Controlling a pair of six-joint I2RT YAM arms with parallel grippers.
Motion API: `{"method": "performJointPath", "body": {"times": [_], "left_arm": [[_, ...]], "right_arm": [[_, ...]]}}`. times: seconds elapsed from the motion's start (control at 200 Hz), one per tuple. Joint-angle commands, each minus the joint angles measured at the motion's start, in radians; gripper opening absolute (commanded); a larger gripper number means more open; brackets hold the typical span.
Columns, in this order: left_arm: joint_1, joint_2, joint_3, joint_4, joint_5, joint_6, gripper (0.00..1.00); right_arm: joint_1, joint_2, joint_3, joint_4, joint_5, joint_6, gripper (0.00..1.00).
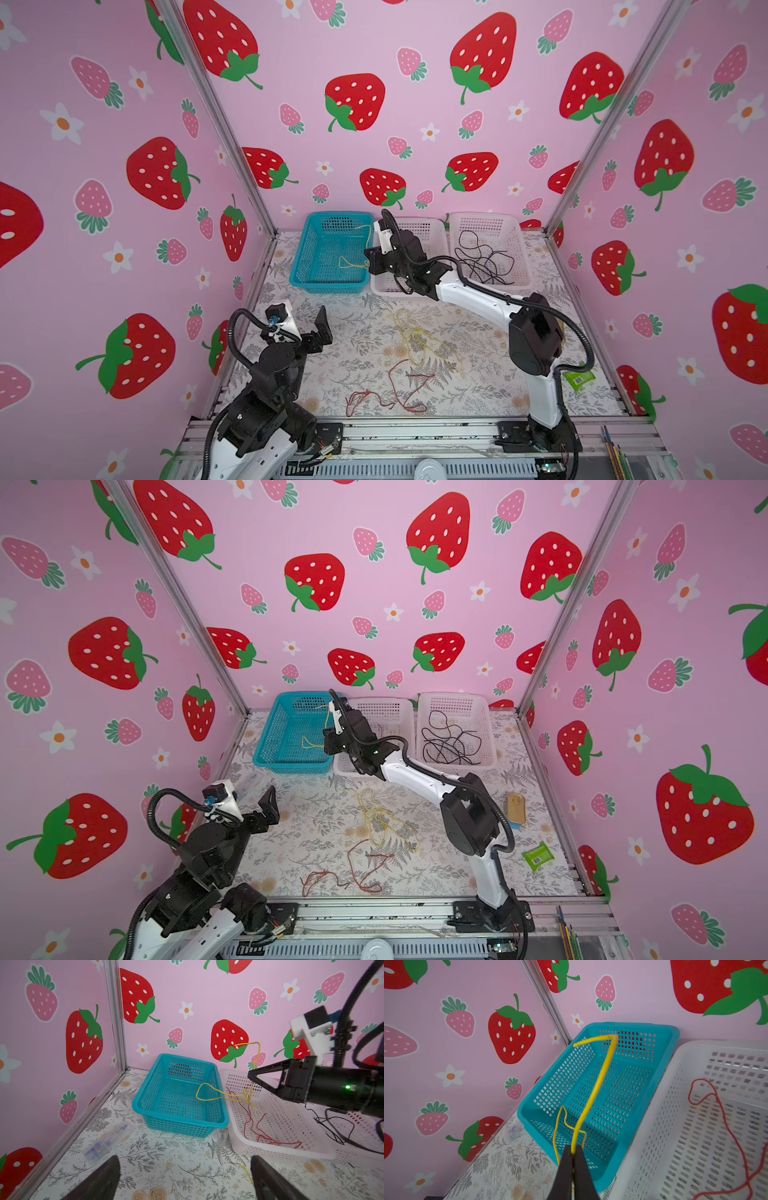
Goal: Untangle the cables
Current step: 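Carry the yellow wire with the right gripper over the teal basket and release, then move the right gripper back toward the red wire near the robot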
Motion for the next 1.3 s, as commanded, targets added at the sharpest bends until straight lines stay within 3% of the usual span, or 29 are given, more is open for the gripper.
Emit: {"method": "performJointPath", "body": {"times": [0.0, 0.175, 0.67, 1.071, 1.296], "left_arm": [[0.001, 0.000, -0.003, 0.002, -0.016, 0.004, 0.99], [-0.007, 0.000, -0.004, 0.003, -0.017, 0.009, 0.99], [-0.012, -0.007, -0.012, 0.010, -0.010, 0.017, 0.99], [-0.013, -0.009, -0.017, 0.013, -0.009, 0.021, 0.99], [-0.020, -0.014, -0.023, 0.018, -0.007, 0.031, 0.99]], "right_arm": [[-0.006, 0.083, 0.127, -0.062, -0.047, 0.002, 0.00], [-0.004, 0.220, 0.306, -0.154, -0.079, 0.005, 0.00], [-0.004, 0.321, 0.407, -0.203, -0.099, -0.019, 0.07], [-0.005, 0.318, 0.456, -0.238, -0.118, -0.049, 0.32], [0.005, 0.164, 0.353, -0.240, -0.101, -0.106, 0.49]]}}
